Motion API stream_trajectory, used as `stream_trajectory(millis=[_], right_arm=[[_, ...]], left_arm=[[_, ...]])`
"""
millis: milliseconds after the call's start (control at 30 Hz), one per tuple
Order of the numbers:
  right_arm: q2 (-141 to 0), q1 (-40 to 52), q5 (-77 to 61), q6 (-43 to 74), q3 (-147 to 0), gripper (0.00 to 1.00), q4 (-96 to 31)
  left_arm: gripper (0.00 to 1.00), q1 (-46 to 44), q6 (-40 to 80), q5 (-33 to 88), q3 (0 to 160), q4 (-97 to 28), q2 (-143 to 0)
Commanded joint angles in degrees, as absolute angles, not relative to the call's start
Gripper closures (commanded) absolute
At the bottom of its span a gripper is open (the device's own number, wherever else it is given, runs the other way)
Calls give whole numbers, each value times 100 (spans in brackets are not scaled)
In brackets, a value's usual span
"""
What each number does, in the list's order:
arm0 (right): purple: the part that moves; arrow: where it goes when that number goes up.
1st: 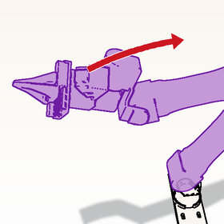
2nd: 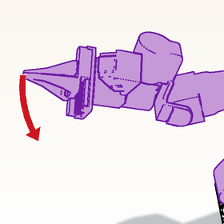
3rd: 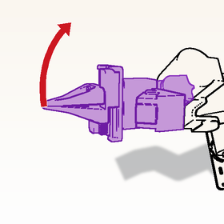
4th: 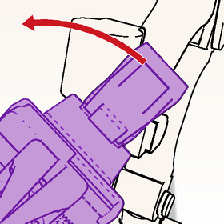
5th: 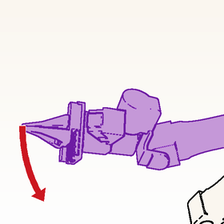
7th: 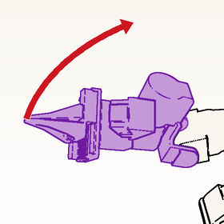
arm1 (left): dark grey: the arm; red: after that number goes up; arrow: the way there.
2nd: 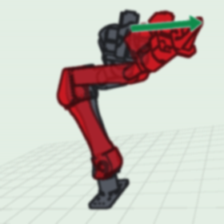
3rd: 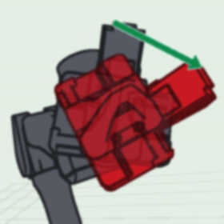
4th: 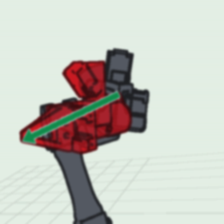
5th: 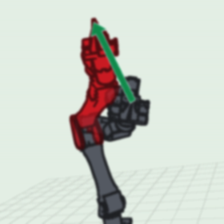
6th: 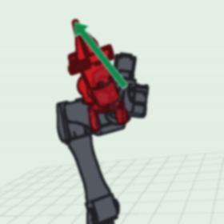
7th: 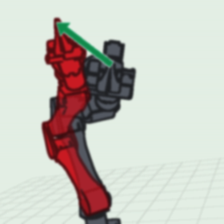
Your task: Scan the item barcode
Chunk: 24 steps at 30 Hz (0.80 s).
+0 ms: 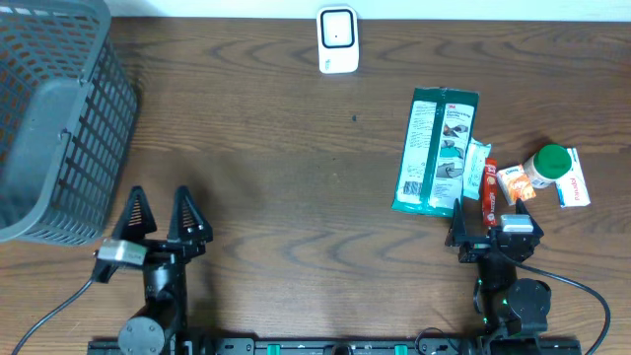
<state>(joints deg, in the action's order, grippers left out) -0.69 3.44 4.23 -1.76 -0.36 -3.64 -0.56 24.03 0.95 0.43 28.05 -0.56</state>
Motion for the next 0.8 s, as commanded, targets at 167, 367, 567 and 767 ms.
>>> stream_trajectory(millis=[167,367,567,767], right_arm=[[-32,294,377,-224,-30,1,-390],[-32,294,377,-224,-30,1,-390],[-32,294,377,-224,-30,1,-390],[-32,294,377,-224,-30,1,-390]], left_arm=[[13,-73,2357,78,23,1002,-10],[13,-73,1535,78,23,342,-10],[13,-73,690,73,23,-405,-10],[13,-73,451,60,23,-408,-10]])
